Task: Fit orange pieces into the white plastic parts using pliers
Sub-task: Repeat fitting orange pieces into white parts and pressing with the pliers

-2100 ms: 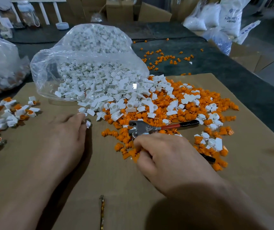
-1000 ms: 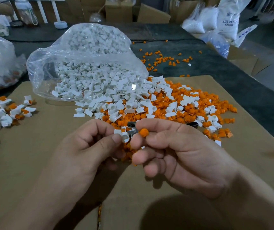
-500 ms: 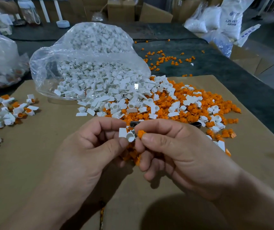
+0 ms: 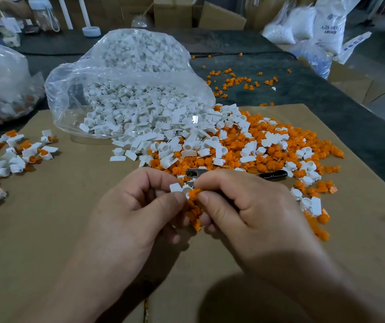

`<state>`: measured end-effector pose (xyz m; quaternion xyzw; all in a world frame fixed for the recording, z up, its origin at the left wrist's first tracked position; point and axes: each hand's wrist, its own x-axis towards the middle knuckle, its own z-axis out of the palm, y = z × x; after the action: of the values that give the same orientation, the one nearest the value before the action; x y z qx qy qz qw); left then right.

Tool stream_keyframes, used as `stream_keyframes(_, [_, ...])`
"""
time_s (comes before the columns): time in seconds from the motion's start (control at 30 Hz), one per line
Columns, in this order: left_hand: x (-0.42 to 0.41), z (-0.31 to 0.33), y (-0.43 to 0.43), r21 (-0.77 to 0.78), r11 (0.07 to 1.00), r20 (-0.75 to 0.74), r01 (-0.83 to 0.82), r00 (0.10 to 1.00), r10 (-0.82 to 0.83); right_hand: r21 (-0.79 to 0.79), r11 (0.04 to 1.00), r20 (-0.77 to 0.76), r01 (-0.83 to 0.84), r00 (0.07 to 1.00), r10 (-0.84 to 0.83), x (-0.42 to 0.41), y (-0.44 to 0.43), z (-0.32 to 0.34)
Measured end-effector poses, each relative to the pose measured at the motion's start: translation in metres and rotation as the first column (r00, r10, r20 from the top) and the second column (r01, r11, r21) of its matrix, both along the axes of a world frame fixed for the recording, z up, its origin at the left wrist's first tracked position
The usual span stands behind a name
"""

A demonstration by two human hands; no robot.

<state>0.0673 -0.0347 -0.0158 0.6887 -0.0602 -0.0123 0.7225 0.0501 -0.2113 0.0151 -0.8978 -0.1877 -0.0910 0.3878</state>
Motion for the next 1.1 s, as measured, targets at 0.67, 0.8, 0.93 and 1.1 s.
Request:
stream_keyframes(0.67, [-0.005,0.002,-0.003,-0.012,0.996,-0.08,0.089,0.993,-0.09,-0.475,0.864,-0.143,-0.167,0.983,0.111,0.001,0.009,0.031])
stream_keyframes(0.8, [-0.003,0.002,-0.002,0.021,0.999,-0.037,0.045,0.998,-0.044,-0.462,0.879,-0.072,-0.115,0.993,0.092,0.002,0.006,0.019])
stream_keyframes(0.93, [0.002,0.001,0.002,0.046,0.999,-0.012,-0.014,1.0,0.015,-0.541,0.825,0.127,0.164,0.985,-0.112,0.007,-0.013,0.008])
stream_keyframes(1.1, [0.004,-0.001,0.005,0.067,0.998,-0.007,-0.012,1.0,0.012,-0.756,0.65,-0.044,0.077,0.985,-0.168,0.014,-0.032,0.003])
